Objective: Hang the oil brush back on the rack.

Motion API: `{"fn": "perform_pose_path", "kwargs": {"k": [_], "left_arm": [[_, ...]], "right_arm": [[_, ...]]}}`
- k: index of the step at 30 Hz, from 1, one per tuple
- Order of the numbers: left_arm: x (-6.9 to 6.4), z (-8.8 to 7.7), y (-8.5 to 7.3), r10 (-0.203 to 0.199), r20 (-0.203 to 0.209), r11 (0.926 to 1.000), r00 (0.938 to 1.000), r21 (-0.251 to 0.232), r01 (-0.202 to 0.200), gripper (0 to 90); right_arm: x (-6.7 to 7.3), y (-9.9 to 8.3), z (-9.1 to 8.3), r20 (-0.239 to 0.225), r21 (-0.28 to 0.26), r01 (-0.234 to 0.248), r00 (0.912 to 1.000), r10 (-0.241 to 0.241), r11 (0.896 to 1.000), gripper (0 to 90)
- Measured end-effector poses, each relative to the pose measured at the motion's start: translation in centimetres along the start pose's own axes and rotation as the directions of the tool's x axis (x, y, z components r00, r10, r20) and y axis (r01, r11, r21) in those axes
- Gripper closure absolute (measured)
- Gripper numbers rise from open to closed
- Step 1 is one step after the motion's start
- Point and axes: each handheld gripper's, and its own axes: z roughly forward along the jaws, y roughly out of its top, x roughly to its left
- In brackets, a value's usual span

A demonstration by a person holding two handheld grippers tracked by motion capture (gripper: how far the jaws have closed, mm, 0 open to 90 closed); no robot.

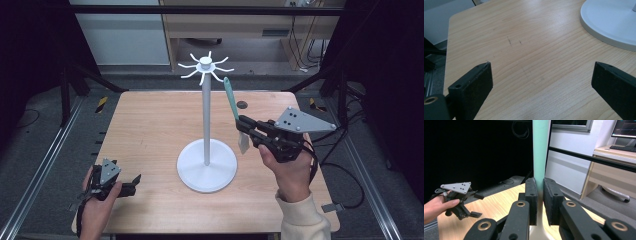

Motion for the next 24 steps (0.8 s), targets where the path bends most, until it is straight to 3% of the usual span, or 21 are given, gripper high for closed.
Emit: {"fn": "perform_pose_path", "kwargs": {"k": [24], "left_arm": [[-0.1,0.1,0.0,0.005,0.003,1.0,1.0,0.005,-0.005,3.1]], "right_arm": [[0.2,0.0,1.1,0.002,0.026,-0.018,0.9998,0.018,0.999,82.2]]}}
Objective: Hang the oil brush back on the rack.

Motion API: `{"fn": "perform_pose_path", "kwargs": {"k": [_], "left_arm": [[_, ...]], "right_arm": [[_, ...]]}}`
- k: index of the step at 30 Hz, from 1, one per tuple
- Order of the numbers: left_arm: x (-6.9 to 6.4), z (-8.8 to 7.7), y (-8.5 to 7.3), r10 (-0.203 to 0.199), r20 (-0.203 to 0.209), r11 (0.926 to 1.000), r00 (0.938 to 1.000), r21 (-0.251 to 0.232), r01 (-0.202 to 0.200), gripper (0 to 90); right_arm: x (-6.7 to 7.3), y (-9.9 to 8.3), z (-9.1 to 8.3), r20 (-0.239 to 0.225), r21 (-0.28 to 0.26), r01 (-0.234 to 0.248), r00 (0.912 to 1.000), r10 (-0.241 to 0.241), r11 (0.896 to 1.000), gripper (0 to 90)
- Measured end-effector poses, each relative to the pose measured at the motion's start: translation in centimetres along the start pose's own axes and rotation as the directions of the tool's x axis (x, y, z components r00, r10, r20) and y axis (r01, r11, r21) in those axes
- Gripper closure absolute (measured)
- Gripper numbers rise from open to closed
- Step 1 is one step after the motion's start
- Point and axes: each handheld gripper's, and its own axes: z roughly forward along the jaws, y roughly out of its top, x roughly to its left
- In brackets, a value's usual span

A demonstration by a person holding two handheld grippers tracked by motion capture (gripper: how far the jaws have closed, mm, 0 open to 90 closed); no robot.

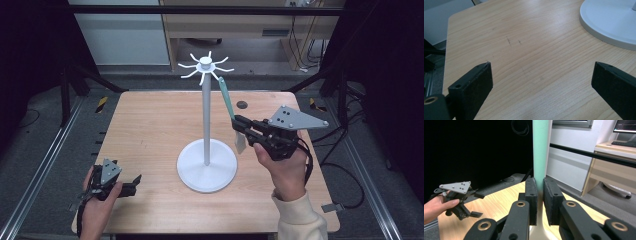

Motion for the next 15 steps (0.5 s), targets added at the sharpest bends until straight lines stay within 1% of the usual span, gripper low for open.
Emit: {"fn": "perform_pose_path", "kwargs": {"k": [15], "left_arm": [[0.0,0.0,0.0,-0.002,-0.001,1.0,1.0,0.002,0.002,3.1]], "right_arm": [[-0.2,0.0,1.7,0.004,0.006,-0.017,0.9999,0.017,1.0,82.2]]}}
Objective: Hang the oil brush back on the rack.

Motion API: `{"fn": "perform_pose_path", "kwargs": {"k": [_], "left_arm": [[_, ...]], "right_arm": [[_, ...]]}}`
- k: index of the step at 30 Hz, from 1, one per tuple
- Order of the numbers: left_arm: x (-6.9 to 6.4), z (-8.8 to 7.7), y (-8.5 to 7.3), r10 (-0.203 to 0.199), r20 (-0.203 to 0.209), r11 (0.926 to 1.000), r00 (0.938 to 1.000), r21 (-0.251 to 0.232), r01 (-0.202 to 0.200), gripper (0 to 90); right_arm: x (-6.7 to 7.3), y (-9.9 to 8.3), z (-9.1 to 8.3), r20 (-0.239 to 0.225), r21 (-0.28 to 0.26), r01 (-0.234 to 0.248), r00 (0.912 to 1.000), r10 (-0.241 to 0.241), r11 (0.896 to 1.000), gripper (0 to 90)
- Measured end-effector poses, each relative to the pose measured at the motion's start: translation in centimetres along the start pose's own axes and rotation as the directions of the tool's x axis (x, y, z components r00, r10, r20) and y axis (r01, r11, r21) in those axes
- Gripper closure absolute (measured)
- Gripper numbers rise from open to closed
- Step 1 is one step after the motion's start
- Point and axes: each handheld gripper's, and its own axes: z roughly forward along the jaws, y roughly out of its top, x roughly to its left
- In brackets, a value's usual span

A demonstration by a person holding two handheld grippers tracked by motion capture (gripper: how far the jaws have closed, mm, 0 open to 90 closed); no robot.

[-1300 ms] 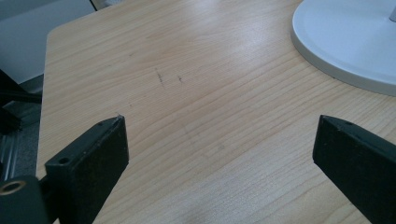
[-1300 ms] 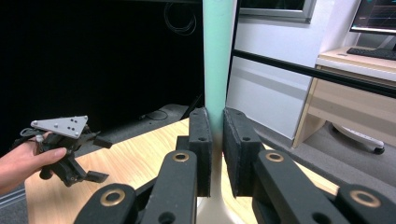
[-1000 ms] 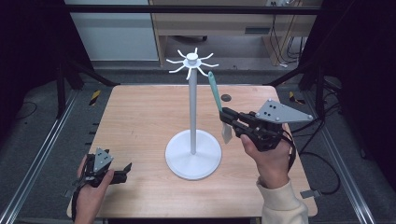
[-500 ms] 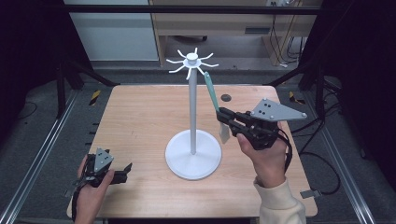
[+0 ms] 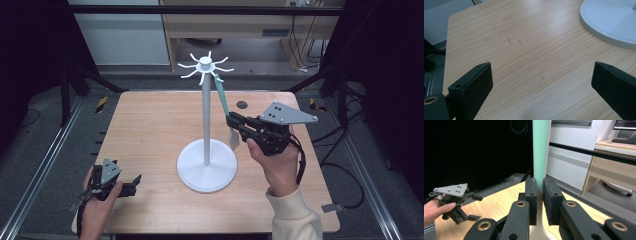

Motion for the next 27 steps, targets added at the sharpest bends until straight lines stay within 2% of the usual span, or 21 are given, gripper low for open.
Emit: {"fn": "perform_pose_path", "kwargs": {"k": [9,27], "left_arm": [[0.0,0.0,0.0,0.001,0.0,1.0,1.0,-0.001,-0.001,3.1],[0.1,-0.1,-0.1,-0.008,-0.003,1.0,1.0,-0.002,0.008,3.1]], "right_arm": [[0.1,-0.1,0.3,0.008,-0.003,-0.004,1.0,0.004,1.0,82.1],[0.0,-0.2,2.1,0.022,-0.001,-0.012,0.9997,0.012,1.0,81.9]]}}
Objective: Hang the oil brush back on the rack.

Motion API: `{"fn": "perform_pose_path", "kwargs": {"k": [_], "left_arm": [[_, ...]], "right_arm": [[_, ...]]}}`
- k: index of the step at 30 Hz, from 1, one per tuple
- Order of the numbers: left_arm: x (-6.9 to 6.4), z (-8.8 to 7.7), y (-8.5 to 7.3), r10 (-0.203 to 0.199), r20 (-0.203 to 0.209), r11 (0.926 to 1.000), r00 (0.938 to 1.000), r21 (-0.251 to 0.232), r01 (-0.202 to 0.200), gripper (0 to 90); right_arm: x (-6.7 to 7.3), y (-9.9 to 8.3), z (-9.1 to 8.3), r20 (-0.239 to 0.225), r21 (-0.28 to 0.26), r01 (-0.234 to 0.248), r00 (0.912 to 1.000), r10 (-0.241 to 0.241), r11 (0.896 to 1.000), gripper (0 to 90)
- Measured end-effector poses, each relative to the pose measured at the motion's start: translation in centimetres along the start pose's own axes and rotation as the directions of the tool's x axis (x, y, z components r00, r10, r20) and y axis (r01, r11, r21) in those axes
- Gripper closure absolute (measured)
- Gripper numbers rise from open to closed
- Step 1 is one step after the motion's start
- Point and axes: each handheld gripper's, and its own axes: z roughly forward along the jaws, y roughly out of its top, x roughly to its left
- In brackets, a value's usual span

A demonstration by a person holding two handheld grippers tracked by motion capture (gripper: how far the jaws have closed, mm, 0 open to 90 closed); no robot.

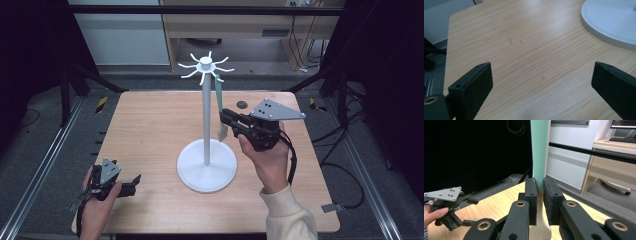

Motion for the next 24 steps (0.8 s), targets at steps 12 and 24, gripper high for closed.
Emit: {"fn": "perform_pose_path", "kwargs": {"k": [12,24], "left_arm": [[0.02,-0.03,-0.01,-0.004,-0.002,1.0,1.0,-0.003,0.004,3.1],[0.04,-0.15,0.05,-0.004,-0.007,0.9998,1.0,-0.017,0.004,3.1]], "right_arm": [[-0.42,0.29,0.12,-0.002,-0.007,-0.01,0.9999,0.01,1.0,80.1],[-0.24,0.44,-0.56,0.04,-0.004,0.012,0.9991,-0.012,1.0,73.6]]}}
